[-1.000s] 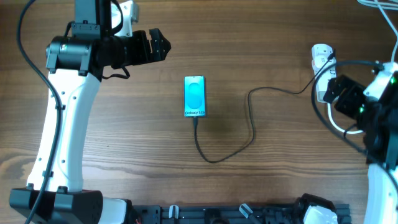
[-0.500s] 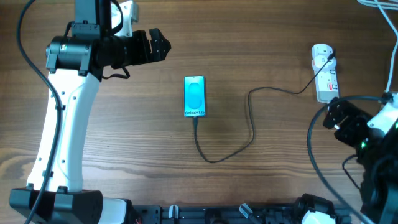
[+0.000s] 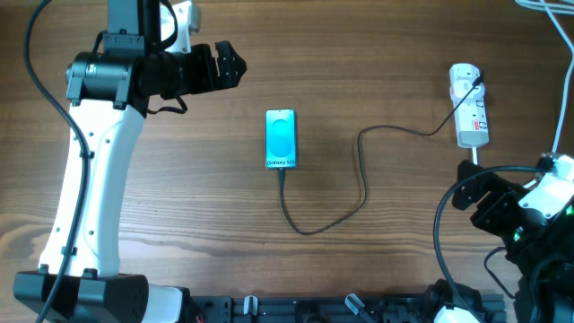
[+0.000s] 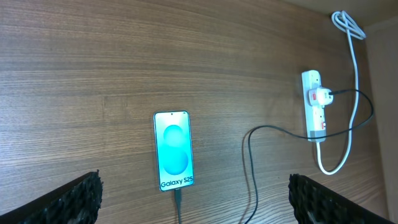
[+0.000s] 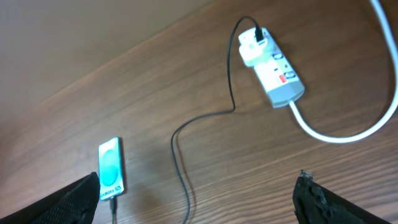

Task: Plug charger to phone and switch on socket

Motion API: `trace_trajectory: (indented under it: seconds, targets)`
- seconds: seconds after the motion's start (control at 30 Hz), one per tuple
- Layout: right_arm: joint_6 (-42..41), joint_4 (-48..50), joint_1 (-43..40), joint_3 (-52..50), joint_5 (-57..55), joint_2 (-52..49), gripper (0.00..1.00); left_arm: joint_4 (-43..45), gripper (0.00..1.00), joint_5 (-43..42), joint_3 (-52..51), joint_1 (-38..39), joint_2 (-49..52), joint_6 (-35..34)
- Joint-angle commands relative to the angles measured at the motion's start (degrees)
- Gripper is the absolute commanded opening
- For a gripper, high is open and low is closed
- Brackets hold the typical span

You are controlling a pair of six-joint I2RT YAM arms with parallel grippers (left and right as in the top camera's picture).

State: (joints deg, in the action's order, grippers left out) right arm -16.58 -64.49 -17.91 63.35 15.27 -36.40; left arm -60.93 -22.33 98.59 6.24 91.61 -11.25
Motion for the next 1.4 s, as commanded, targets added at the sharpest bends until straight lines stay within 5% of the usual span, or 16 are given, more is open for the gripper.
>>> trace_trajectory:
  seconds: [0.0, 1.0, 1.37]
  targets:
    - [-6.08, -2.23, 0.28, -0.48, 1.53, 0.46, 1.00, -0.02, 1.00, -0.09, -0.09, -0.26, 0.33, 0.46]
    - [-2.69, -7.43, 0.33, -0.48, 1.18, 0.44, 1.00, -0.02, 1.00, -0.09, -0.09, -0.24, 0.33, 0.46]
    - [-1.40, -2.91, 13.81, -1.42, -5.20, 10.05, 1.00, -0.02, 1.00, -0.07, -0.09, -0.26, 0.33, 0.48]
